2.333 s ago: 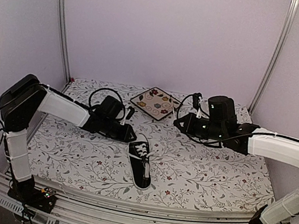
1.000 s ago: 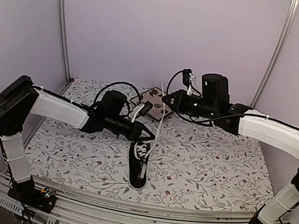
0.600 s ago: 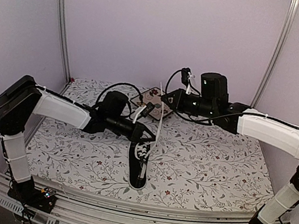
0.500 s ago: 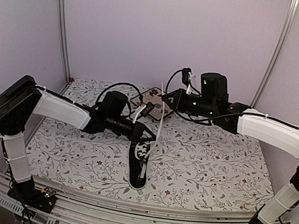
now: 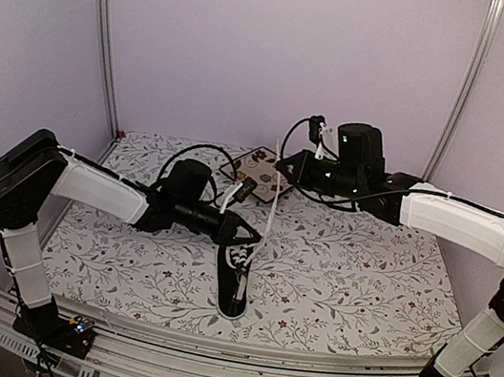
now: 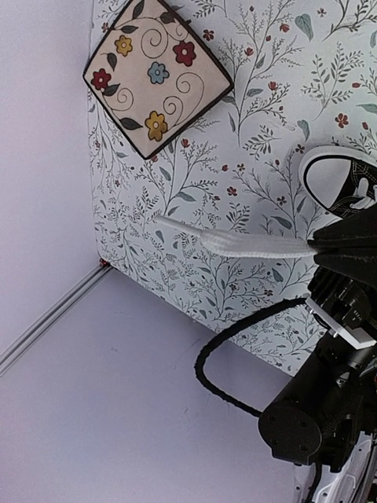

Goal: Tie the shoes

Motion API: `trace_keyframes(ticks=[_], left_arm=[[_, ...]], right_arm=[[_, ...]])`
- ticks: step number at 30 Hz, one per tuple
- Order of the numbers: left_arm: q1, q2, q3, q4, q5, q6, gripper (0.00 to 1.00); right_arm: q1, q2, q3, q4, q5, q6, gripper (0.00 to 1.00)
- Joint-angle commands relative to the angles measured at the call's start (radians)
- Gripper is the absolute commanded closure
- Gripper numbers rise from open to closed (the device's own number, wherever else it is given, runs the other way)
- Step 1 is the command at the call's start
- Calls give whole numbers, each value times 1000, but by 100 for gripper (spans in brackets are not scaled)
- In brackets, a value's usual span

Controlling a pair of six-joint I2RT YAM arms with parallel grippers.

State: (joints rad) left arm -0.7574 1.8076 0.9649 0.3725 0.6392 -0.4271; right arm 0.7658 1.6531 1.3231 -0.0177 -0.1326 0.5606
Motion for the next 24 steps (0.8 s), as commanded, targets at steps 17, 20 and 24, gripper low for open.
trace_keyframes(ticks=[17, 20, 24], left_arm=[[-14, 10, 26, 40, -51, -14, 100], [-13, 29, 41, 39, -33, -16, 100], [-15, 48, 58, 41, -19, -18, 100]], right_arm=[[5, 14, 44, 4, -18, -5, 98], [4, 17, 43, 8, -27, -4, 98], [4, 20, 44, 8, -30, -4, 98]])
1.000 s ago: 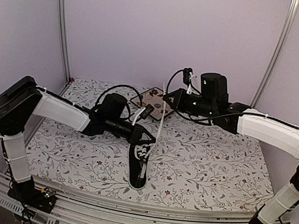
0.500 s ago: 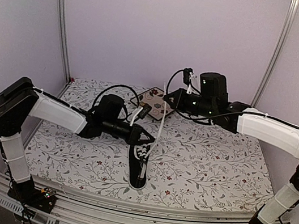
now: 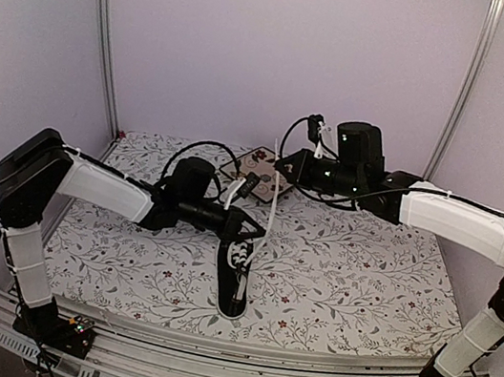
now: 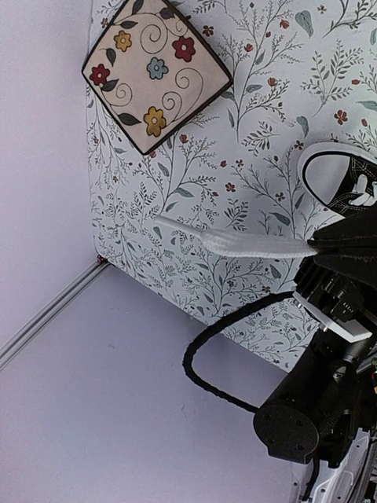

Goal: Tie the shoes

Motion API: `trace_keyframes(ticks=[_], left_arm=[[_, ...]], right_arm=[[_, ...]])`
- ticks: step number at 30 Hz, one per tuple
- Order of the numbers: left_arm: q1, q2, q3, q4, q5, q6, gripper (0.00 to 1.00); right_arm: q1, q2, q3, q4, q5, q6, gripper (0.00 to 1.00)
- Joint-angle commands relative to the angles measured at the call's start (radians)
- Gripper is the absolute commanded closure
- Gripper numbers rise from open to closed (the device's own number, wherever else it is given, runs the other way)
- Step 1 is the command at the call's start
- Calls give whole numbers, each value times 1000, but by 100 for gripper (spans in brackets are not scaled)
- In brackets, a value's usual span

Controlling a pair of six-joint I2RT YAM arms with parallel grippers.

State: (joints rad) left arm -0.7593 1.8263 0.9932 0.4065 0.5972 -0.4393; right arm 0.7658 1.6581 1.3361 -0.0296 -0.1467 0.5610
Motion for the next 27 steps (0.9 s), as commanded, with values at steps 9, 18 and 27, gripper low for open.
trace_keyframes(ticks=[9, 18, 27], left_arm=[[-13, 59, 35, 37, 66, -17, 96], [-13, 83, 44, 48, 88, -24, 89], [-17, 109, 56, 56, 109, -27, 86]], right_arm=[[4, 24, 29, 25, -18, 0, 98], [4, 28, 30, 30, -24, 7, 98], [5, 29, 31, 34, -23, 10, 98]])
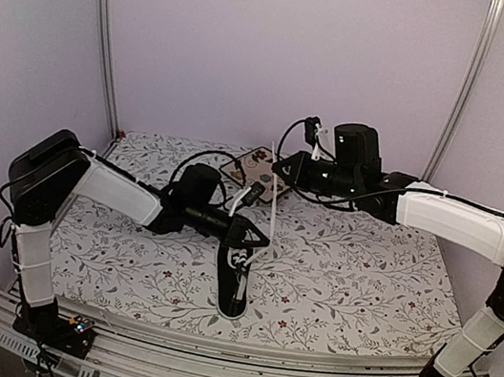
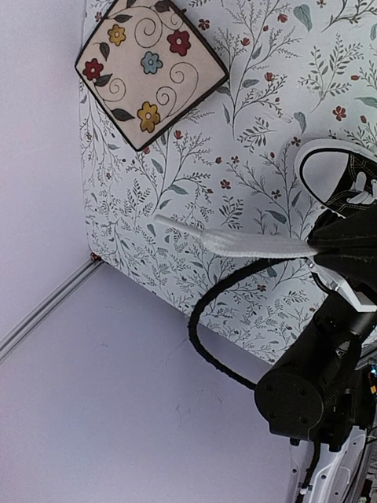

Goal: Tie the shoes

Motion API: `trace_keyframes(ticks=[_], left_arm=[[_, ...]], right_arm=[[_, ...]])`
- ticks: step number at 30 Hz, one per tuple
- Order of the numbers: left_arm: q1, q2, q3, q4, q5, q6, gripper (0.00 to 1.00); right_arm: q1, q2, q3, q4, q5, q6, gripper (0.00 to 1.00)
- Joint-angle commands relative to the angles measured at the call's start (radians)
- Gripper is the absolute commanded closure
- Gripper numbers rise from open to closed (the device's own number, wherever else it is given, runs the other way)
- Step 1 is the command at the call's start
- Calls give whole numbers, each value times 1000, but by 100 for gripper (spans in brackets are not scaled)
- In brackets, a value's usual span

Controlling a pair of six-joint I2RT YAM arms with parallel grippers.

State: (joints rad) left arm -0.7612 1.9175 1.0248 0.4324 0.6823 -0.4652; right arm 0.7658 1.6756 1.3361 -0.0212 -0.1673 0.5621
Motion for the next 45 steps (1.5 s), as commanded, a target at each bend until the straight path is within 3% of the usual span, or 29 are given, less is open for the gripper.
trace_keyframes(ticks=[1, 28, 32, 39, 45], left_arm=[[-16, 18, 24, 32, 27, -1, 85], [-30, 17, 7, 23, 32, 16, 78], [-32, 18, 6, 20, 28, 16, 83], [-32, 8, 1, 16, 4, 22, 100], [-31, -30, -32, 50, -36, 16, 100]], right_arm=[[4, 12, 31, 25, 0, 9, 98], [-5, 55, 88, -7, 69, 109, 98], [-6, 59, 88, -8, 71, 114, 98], [-8, 62, 89, -8, 68, 118, 98], [-8, 75, 83, -8, 67, 119, 98]])
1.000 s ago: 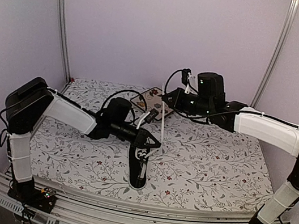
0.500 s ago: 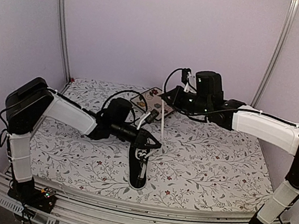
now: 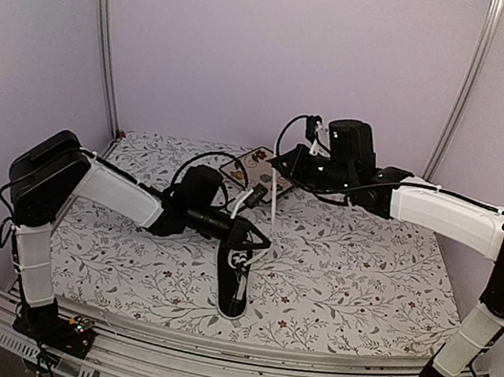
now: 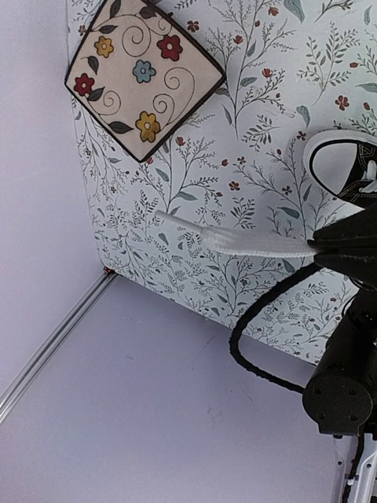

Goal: Tie the shoes

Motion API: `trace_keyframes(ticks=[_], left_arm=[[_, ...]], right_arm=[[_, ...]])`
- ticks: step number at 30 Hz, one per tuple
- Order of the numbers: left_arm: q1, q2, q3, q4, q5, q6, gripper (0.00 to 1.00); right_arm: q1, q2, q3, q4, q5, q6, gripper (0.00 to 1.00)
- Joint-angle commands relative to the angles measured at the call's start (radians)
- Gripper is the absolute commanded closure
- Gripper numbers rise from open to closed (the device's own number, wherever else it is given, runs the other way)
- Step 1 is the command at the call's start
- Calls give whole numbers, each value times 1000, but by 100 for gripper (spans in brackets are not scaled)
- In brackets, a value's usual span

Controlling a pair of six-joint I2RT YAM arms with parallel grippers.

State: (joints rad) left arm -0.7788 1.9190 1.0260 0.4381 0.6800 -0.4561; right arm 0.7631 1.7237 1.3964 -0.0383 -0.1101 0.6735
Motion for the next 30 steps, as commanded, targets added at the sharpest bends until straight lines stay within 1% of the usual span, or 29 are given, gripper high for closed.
trace_keyframes(ticks=[1, 5, 9, 14, 17, 22, 23, 25, 26, 27, 28, 30], left_arm=[[-13, -43, -44, 57, -42, 4, 100], [-5, -81, -89, 106, -57, -15, 100], [2, -107, -117, 121, -68, -22, 100], [13, -147, -183, 172, -97, -46, 100], [18, -165, -215, 195, -109, -61, 100], [20, -193, -254, 221, -143, -83, 100], [20, -198, -262, 225, -152, -90, 100], [21, -207, -275, 234, -171, -101, 100], [21, -210, -282, 234, -179, -104, 100], [21, -215, -285, 233, -188, -110, 100], [20, -218, -291, 233, -199, -115, 100], [20, -226, -303, 235, -223, -129, 100]], right_arm=[[-5, 34, 21, 6, 11, 8, 98], [-5, 80, 32, -8, -4, -1, 98], [-2, 163, 79, -44, -64, -18, 98], [16, 256, 115, -24, -135, -17, 98], [29, 324, 171, -18, -194, -13, 98], [59, 448, 300, -68, -242, -27, 96], [61, 464, 313, -75, -250, -30, 91], [60, 474, 319, -79, -249, -33, 62], [61, 474, 320, -81, -242, -39, 49], [59, 472, 321, -86, -234, -44, 39], [58, 465, 322, -92, -223, -53, 31], [47, 448, 323, -109, -206, -73, 20]])
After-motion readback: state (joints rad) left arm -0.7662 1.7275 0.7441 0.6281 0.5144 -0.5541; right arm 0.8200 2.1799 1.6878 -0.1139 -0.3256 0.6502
